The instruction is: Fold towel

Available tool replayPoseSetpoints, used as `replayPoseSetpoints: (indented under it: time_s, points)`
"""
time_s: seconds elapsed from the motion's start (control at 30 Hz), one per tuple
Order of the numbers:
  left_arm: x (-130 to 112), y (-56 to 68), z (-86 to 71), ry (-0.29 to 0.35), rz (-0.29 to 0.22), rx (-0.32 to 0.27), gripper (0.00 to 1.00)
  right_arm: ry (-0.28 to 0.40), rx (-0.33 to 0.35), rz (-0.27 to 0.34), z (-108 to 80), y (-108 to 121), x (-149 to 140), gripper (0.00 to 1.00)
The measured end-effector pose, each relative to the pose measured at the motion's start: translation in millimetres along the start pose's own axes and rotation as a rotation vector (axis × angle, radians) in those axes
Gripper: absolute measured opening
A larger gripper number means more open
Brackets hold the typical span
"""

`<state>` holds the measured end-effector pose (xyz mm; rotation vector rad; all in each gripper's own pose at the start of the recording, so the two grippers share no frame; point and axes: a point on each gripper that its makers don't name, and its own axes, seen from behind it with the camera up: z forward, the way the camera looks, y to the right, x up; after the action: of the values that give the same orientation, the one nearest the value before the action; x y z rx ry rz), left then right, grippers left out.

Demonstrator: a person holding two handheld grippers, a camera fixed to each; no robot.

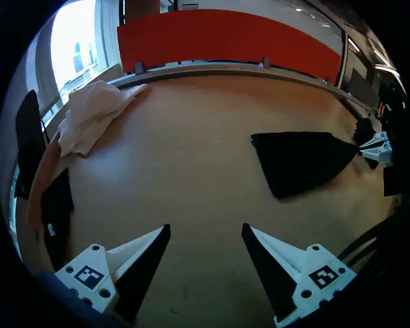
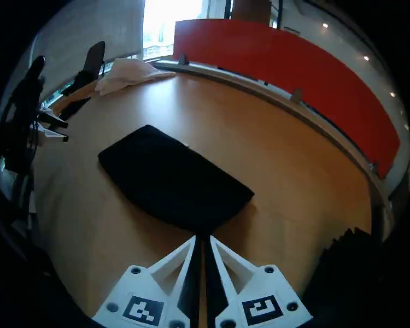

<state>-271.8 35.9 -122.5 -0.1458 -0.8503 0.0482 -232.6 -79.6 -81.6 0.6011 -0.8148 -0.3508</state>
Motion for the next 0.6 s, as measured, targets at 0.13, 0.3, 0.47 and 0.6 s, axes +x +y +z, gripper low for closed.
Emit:
replayPoseSetpoints:
  time_s: [0.13,0.3,0.47,0.6]
  points:
    - [0.2,1.0,-0.1,0.000,-0.003,-0.004,0.97,0.020,-0.007,-0.002,-4.8,2.3,10.5,0.03]
    - [2.6,1.3,0.3,0.003,-0.004,-0.004,0.97,0.041,-0.016,-0.006,-12.1,6.1,21.2,0.03]
    - [4.5,0.7,0.3,0.006,-0.003,-0.003,0.97,0.057,-0.021,-0.020,-19.5,8.6,30.6,0.03]
    - [4.4,1.4,0.3,0.006,0.001,-0.005,0.97,0.069,-0.023,-0.027,-24.9,9.8,37.5,0.03]
